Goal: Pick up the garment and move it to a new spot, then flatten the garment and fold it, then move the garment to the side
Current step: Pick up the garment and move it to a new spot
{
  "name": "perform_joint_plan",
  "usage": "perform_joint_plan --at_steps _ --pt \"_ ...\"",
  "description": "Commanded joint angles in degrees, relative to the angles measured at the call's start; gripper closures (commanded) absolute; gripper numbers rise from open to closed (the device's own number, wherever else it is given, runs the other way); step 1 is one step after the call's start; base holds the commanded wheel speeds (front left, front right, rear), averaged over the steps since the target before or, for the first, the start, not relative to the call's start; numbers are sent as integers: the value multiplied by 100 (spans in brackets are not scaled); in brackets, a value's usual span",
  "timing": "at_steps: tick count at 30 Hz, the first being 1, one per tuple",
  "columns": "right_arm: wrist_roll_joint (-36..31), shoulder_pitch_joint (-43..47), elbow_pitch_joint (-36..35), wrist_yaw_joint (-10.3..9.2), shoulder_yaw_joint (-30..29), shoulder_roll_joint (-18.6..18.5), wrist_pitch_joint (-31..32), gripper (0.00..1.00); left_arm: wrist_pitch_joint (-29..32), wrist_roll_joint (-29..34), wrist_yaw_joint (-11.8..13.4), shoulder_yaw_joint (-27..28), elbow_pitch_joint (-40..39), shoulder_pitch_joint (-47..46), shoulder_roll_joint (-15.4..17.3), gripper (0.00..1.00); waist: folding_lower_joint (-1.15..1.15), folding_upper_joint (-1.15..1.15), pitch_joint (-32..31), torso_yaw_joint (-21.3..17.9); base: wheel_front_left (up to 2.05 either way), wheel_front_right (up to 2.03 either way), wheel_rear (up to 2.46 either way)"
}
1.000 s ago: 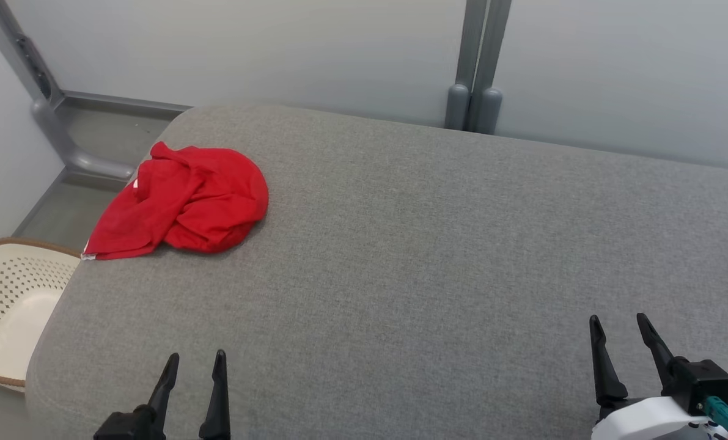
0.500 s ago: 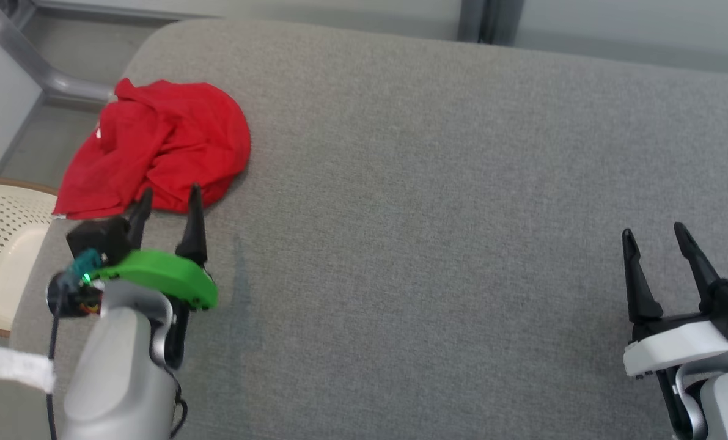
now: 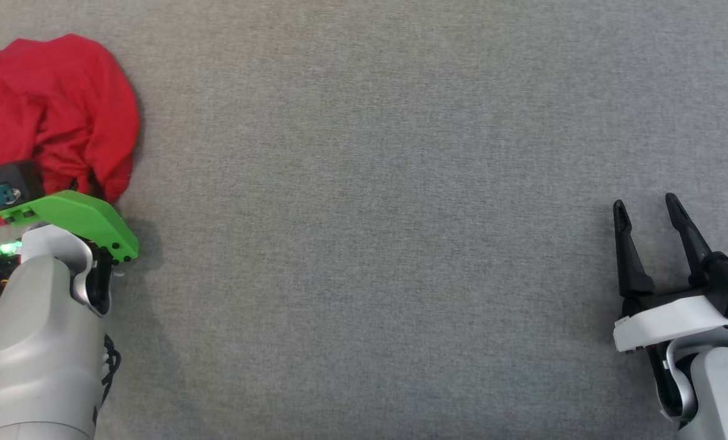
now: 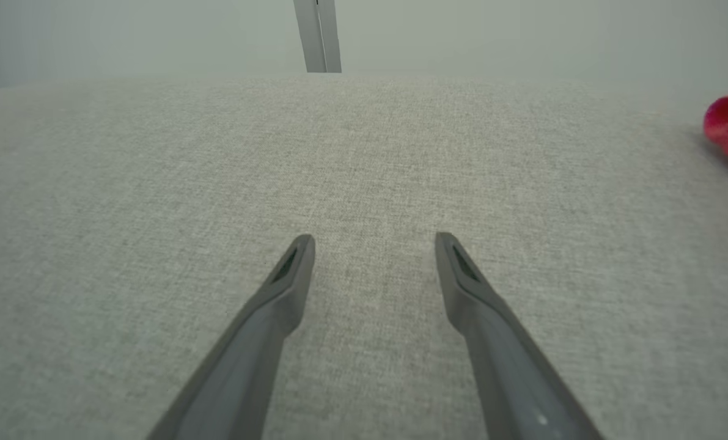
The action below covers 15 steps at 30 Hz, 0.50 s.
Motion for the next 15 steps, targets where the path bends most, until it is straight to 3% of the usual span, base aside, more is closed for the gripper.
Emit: perform_joint_plan --at_steps 1,8,15 --pt "32 53 43 -6 -22 44 -14 0 58 -13 -68 -81 131 61 -66 100 -1 0 -82 -229 0 0 0" --pt "27 314 206 -6 -69 293 -14 0 -44 -172 -242 -399 -339 266 -15 100 -1 0 -829 -205 0 0 0" --pt "-3 670 290 -6 -178 510 -14 0 613 -1040 -243 -1535 -2645 980 -47 100 -1 0 -1682 -296 0 0 0"
